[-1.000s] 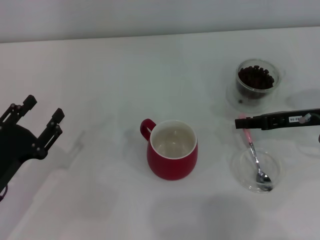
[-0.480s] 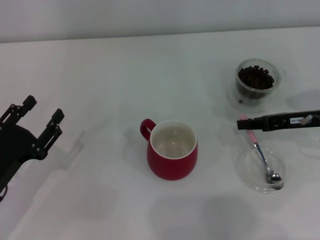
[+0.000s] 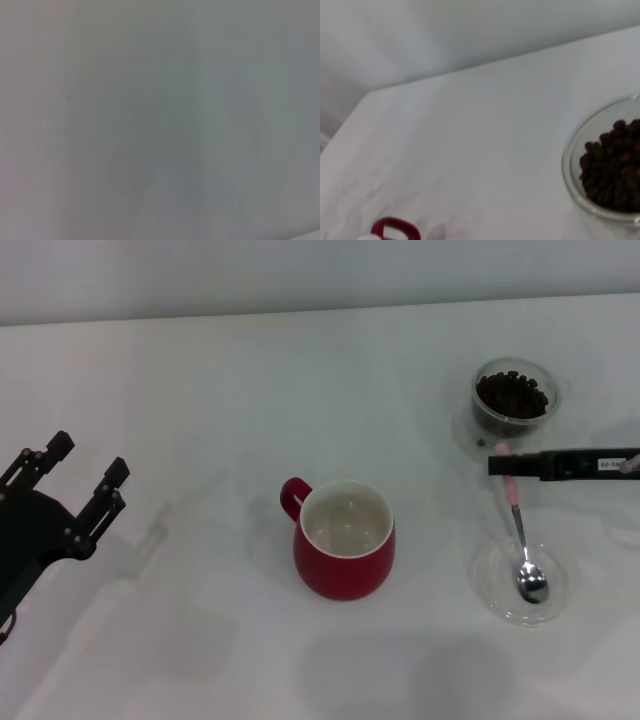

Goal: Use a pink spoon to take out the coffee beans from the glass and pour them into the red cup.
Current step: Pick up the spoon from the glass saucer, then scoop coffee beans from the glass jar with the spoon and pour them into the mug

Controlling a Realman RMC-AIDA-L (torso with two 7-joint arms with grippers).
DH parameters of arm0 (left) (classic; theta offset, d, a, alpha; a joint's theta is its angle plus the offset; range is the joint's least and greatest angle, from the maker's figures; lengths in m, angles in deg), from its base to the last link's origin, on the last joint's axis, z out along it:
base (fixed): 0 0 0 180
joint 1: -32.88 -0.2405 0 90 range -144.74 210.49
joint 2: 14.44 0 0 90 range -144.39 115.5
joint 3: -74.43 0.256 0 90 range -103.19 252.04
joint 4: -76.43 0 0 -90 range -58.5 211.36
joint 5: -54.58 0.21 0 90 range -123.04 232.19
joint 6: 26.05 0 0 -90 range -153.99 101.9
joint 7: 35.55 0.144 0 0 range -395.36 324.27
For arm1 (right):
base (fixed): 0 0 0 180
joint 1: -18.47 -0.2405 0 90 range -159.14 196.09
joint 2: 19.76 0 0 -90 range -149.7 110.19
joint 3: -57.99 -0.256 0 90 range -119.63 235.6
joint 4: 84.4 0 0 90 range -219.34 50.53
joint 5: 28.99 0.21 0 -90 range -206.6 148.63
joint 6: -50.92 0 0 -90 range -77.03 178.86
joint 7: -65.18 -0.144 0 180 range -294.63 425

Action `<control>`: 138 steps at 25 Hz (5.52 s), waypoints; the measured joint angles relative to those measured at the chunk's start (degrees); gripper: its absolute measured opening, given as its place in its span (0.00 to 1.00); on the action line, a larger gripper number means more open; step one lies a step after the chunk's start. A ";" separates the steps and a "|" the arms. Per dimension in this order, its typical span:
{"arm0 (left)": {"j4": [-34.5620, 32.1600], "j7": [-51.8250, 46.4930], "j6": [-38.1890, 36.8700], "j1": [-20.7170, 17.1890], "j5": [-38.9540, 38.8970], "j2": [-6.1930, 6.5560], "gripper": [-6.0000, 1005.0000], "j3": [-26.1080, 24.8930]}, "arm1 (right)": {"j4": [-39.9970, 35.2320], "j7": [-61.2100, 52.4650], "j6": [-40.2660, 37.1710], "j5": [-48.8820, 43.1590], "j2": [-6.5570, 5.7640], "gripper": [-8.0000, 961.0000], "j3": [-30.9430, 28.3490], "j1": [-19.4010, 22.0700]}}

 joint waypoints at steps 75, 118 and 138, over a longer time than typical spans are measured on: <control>0.09 0.00 -0.09 -0.50 -1.51 0.18 0.65 0.00 | -5.89 21.44 -14.32 22.59 4.88 0.16 -10.36 0.66; -0.53 0.00 -2.43 -0.48 -2.21 0.27 0.65 0.00 | 5.72 1.55 -22.26 37.12 4.62 0.16 -11.51 3.06; -0.26 0.00 -2.93 -0.45 -2.20 0.18 0.65 0.00 | 5.85 -4.10 -22.02 39.91 3.95 0.16 -11.78 4.46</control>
